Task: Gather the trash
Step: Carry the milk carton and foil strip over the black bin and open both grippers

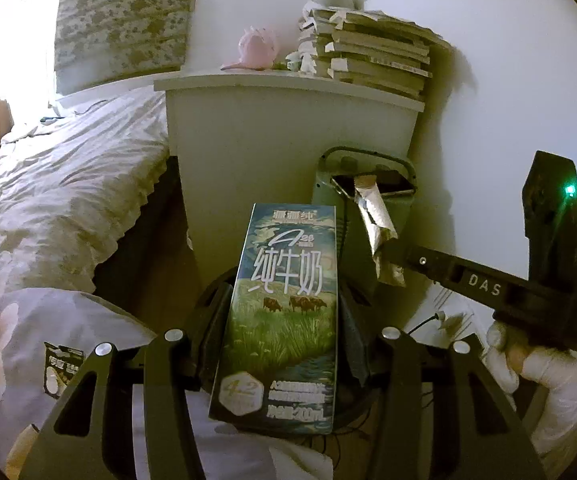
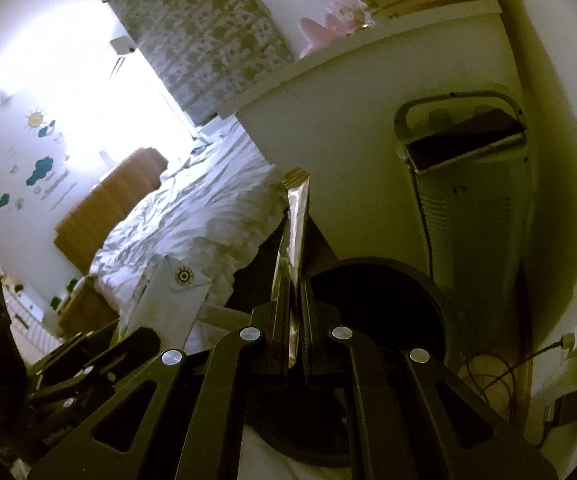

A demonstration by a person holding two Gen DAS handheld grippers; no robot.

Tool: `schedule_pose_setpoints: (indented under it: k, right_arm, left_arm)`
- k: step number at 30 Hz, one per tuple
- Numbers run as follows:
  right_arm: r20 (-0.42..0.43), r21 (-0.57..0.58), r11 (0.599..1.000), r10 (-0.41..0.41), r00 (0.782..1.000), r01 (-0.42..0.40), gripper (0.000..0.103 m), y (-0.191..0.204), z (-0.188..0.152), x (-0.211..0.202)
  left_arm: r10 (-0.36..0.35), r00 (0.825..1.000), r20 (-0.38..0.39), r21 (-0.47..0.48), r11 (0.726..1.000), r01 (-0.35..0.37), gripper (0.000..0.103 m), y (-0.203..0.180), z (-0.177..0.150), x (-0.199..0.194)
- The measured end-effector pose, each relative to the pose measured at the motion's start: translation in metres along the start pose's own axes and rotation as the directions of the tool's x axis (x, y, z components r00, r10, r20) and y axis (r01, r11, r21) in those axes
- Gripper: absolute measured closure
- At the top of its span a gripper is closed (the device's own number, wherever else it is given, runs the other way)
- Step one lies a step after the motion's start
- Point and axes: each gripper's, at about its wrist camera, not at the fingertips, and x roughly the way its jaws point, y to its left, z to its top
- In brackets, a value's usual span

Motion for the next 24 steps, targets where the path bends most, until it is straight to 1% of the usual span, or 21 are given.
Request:
schedule_pose_setpoints:
  k: [16, 17, 18, 19, 20, 21, 22, 24]
  right_arm:
    - [-0.033, 0.047, 0.999, -0.017, 0.999, 0.019, 0.096, -0.019, -0.014, 0.005]
    - [-0.036, 0.053, 0.998, -0.017, 0.999, 0.019, 0.095, -0.02, -0.014, 0.006]
    - [-0.042, 0.059, 0.998, -0.018, 0.999, 0.021, 0.091, -0.02, -0.014, 0.006]
    - [-0.045, 0.063, 0.998, -0.024, 0.999, 0.027, 0.079, -0.022, -0.015, 0.006]
    - [-0.041, 0.066, 0.997, -0.033, 0.999, 0.035, 0.06, -0.023, -0.015, 0.005]
    - [-0.035, 0.069, 0.997, -0.035, 0.999, 0.038, 0.052, -0.025, -0.016, 0.004]
    - [-0.028, 0.076, 0.997, -0.032, 0.999, 0.034, 0.047, -0.025, -0.016, 0.001]
    - [-0.028, 0.078, 0.996, -0.032, 0.999, 0.034, 0.047, -0.026, -0.016, 0.0]
  left_arm:
    - [0.0, 0.999, -0.037, 0.025, 1.0, 0.001, 0.052, -0.017, 0.0, 0.023]
    - [0.006, 0.999, -0.034, 0.026, 1.0, -0.005, 0.051, -0.018, 0.001, 0.024]
    - [0.009, 0.999, -0.033, 0.028, 1.0, -0.008, 0.05, -0.019, 0.001, 0.025]
    - [0.013, 0.999, -0.033, 0.029, 1.0, -0.012, 0.04, -0.019, 0.002, 0.025]
    - [0.018, 0.999, -0.03, 0.03, 0.999, -0.017, 0.034, -0.02, 0.003, 0.025]
    - [0.025, 1.0, -0.017, 0.032, 0.999, -0.025, 0.024, -0.021, 0.004, 0.023]
    - [0.03, 1.0, -0.001, 0.036, 0.999, -0.03, 0.022, -0.022, 0.004, 0.02]
    - [0.029, 1.0, 0.002, 0.045, 0.999, -0.029, 0.022, -0.024, 0.004, 0.018]
